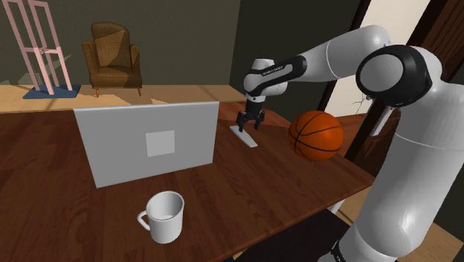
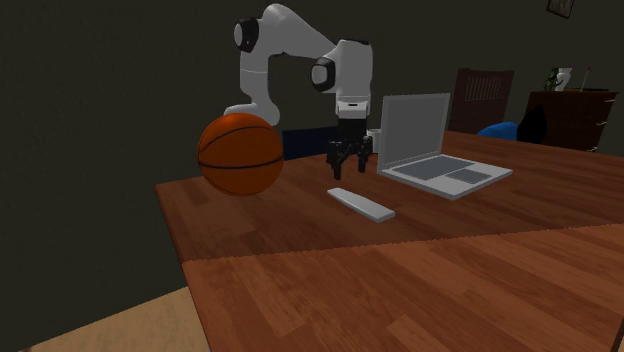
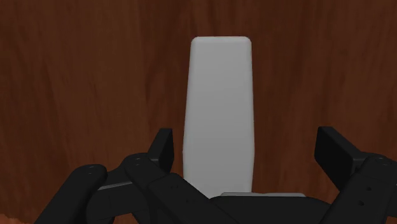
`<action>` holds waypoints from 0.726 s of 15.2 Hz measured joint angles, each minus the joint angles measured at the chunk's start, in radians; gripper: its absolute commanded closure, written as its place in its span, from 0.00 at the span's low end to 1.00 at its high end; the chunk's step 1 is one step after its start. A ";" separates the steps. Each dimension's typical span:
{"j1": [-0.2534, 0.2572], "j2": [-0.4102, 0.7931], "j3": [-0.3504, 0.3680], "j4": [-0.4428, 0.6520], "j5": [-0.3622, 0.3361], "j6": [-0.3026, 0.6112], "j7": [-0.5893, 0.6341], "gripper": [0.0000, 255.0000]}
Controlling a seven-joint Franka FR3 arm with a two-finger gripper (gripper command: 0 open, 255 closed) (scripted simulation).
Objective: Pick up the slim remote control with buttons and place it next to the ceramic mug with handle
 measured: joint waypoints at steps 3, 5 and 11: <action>-0.014 0.116 -0.007 0.109 0.013 0.009 -0.001 0.00; -0.018 0.142 -0.009 0.128 0.016 0.017 -0.003 0.00; -0.019 0.188 -0.007 0.113 0.020 0.078 -0.005 0.00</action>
